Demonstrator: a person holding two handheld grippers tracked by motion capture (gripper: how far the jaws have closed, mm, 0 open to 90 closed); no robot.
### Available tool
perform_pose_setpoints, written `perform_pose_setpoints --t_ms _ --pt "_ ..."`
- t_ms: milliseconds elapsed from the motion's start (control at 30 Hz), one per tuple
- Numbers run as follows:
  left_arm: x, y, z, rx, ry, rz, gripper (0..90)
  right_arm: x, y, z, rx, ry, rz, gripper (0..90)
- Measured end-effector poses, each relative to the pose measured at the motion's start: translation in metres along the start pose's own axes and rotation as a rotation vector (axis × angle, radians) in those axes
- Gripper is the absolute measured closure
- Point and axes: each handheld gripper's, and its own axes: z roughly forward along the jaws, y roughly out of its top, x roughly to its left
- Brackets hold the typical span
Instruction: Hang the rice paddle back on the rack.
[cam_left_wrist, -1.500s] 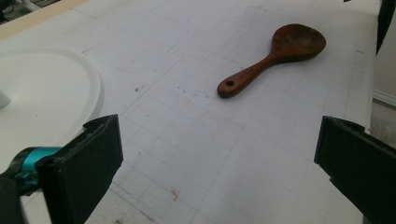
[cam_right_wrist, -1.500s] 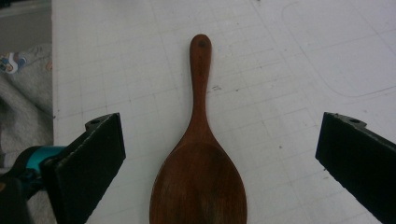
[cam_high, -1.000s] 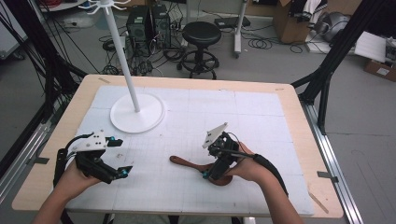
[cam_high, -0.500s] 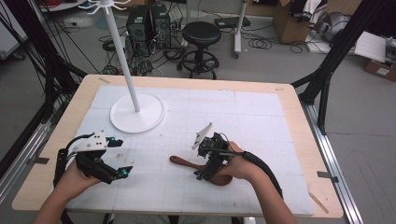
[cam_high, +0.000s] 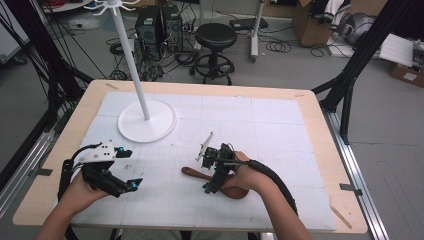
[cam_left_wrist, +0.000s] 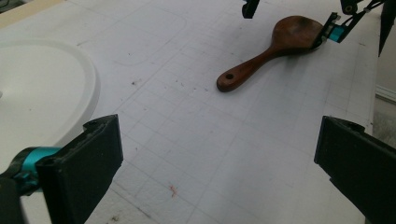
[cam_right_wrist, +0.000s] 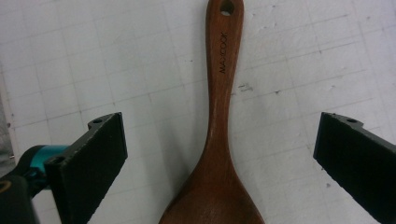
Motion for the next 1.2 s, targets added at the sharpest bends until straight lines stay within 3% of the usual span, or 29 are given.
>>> perform_pose_setpoints --t_ms 400,667,867,1000,1033,1200 --pt "-0.001 0.000 0.001 0.001 -0.003 -0.003 1.7 -0.001 0.009 0.012 0.087 -0.014 0.028 3.8" --pt "-0.001 0.000 0.001 -0.001 -0.006 -0.003 1.7 -0.001 0.013 0.020 0.155 -0.018 0.034 11.4" --pt "-0.001 0.000 0.001 0.000 -0.008 0.000 1.7 0.000 0.017 0.022 0.168 -0.029 0.025 14.8" --pt "-0.001 0.000 0.001 0.002 -0.008 0.001 1.7 0.000 0.019 0.022 0.176 -0.042 0.041 24.0" --pt "-0.001 0.000 0.001 0.003 -0.007 0.001 1.7 0.000 0.019 0.023 0.173 -0.054 0.027 26.2" --pt "-0.001 -0.001 0.002 0.003 -0.009 -0.002 1.7 0.000 0.021 0.023 0.188 -0.042 0.029 38.2"
